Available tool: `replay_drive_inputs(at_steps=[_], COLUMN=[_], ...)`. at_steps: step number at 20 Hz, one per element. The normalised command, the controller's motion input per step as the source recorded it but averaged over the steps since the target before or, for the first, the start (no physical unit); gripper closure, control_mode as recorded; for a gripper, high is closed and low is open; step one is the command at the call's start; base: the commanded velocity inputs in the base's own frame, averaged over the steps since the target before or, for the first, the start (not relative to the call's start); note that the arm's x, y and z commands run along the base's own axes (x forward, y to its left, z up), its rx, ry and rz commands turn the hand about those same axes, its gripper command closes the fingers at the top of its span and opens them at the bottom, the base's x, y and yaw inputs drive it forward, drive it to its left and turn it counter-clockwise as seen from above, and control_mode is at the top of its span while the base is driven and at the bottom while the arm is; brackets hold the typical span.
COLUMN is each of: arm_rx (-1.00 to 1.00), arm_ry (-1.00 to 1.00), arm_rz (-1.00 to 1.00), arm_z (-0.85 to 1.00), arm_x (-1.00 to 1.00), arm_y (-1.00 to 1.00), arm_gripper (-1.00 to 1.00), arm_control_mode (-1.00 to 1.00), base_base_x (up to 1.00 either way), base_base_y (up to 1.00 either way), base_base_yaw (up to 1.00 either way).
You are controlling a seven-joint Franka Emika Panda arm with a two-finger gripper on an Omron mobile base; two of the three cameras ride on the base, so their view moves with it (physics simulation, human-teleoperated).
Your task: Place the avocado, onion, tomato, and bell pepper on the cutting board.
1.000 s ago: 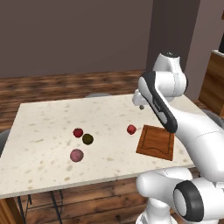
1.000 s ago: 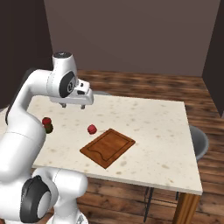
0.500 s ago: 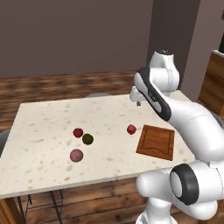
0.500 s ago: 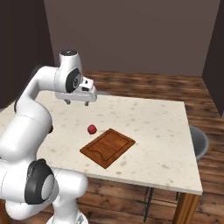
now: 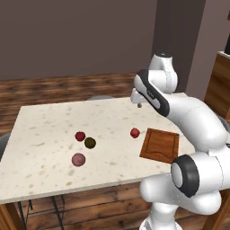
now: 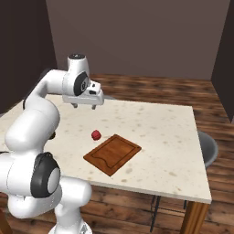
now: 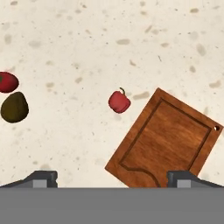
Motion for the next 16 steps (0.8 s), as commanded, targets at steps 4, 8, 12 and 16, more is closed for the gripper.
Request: replay_drive_inputs(at_steps=[4, 8, 12, 16], arm_rx=[-0.07, 0.0, 0.0, 0.0], arm_ry=[-0.02, 0.04, 0.03, 0.03], arm_rz=[0.0, 0.0, 0.0, 0.0], arm_z=[-0.34, -0.35, -0.26, -0.09], arm_x=[0.15, 0.26, 0.29, 0.32], arm_y=[0.0, -0.12, -0.01, 0.0], arm_gripper=[-1.0, -1.0, -1.0, -1.0], arm_control_mode=[-1.0, -1.0, -1.0, -1.0], base_base_x=[0.0, 0.0, 0.0, 0.0], base_base_y=[0.0, 0.0, 0.0, 0.0], base_base_yaw=[0.0, 0.0, 0.0, 0.0])
